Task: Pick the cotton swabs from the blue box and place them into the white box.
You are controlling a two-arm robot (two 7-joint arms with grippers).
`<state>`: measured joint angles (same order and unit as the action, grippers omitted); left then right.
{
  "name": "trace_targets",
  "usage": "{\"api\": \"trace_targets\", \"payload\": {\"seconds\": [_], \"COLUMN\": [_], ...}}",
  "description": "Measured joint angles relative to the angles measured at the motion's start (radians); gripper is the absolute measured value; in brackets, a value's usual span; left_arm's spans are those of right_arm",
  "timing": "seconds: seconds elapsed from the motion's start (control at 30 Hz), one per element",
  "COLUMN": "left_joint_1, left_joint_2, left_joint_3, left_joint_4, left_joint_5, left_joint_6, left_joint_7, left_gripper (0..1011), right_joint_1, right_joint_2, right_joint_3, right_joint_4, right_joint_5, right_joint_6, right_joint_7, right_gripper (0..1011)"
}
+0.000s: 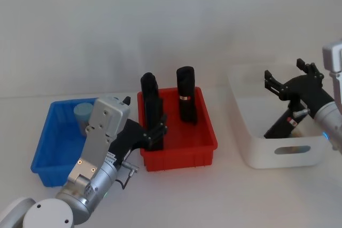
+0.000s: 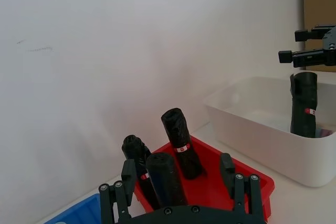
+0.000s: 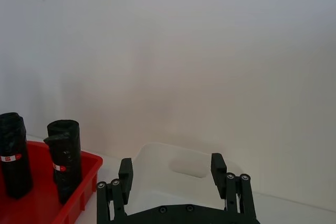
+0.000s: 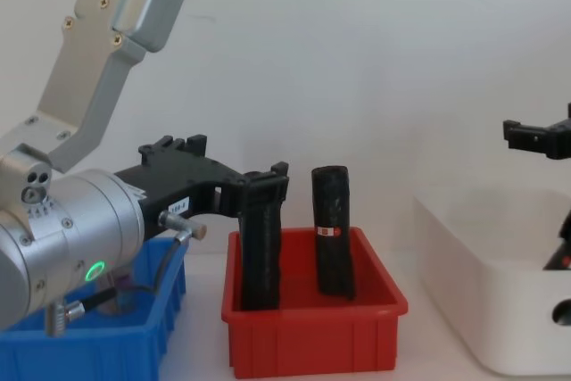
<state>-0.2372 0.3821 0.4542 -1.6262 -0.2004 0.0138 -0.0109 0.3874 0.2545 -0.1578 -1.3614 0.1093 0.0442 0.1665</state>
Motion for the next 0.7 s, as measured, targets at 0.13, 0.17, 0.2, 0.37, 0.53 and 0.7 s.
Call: {"api": "trace_targets", "payload": {"seconds": [0.13, 0.17, 0.2, 0.37, 0.53, 0.7], "left_joint_1": [0.000, 0.000, 0.000, 0.000, 0.000, 0.000], "left_joint_2": [0.000, 0.000, 0.000, 0.000, 0.000, 0.000], "left_joint_3": [0.000, 0.000, 0.000, 0.000, 0.000, 0.000], "left_joint_4": [0.000, 0.000, 0.000, 0.000, 0.000, 0.000], "left_joint_5": [0.000, 0.000, 0.000, 0.000, 0.000, 0.000], "left_joint_6": [0.000, 0.000, 0.000, 0.000, 0.000, 0.000], "left_joint_7": [0.000, 0.000, 0.000, 0.000, 0.000, 0.000], "left_gripper": [1004, 1004, 1004, 1004, 1004, 1004], "right_joint_1": [-0.002, -0.002, -0.003, -0.004, -0.005, -0.005], "right_joint_2": [0.003, 0.003, 0.003, 0.005, 0.007, 0.007], "right_joint_3": [0.003, 0.003, 0.004, 0.006, 0.008, 0.009], "right_joint_4": [0.005, 0.005, 0.006, 0.009, 0.011, 0.013], "right_joint_5": [0.002, 0.002, 0.003, 0.005, 0.006, 0.007], "right_joint_6": [-0.003, -0.003, -0.004, -0.006, -0.007, -0.008], "right_joint_7": [-0.002, -0.002, -0.003, -0.004, -0.005, -0.005], "right_gripper": [990, 1002, 1002, 1001, 1002, 1002]}}
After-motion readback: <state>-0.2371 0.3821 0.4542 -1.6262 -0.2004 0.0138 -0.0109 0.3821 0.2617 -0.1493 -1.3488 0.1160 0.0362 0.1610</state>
